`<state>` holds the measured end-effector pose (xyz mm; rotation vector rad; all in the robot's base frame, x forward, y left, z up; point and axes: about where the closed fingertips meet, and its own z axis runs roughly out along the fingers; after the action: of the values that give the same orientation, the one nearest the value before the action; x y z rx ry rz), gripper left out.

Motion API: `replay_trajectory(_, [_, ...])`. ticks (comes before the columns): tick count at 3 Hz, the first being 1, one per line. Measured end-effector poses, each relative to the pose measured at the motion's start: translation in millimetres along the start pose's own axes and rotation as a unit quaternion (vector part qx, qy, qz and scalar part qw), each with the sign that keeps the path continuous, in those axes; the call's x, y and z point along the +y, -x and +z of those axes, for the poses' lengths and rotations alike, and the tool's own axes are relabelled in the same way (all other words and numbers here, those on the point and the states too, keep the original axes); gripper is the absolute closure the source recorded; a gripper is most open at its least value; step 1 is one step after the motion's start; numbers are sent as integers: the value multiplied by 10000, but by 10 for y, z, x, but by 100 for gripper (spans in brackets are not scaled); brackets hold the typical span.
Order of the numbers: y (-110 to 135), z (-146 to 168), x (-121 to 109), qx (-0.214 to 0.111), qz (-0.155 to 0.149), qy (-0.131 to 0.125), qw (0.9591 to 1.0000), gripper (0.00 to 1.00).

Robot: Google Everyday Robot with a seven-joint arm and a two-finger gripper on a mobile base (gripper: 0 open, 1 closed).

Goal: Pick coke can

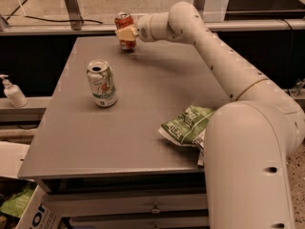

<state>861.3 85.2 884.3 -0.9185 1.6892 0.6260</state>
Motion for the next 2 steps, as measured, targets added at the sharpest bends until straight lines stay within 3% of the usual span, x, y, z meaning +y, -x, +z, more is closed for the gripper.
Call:
replay_trajectory(1, [81, -334, 206, -101, -2, 293, 9995, 100])
replay_trajectory(2, [174, -800, 484, -267, -66, 585, 9979, 100])
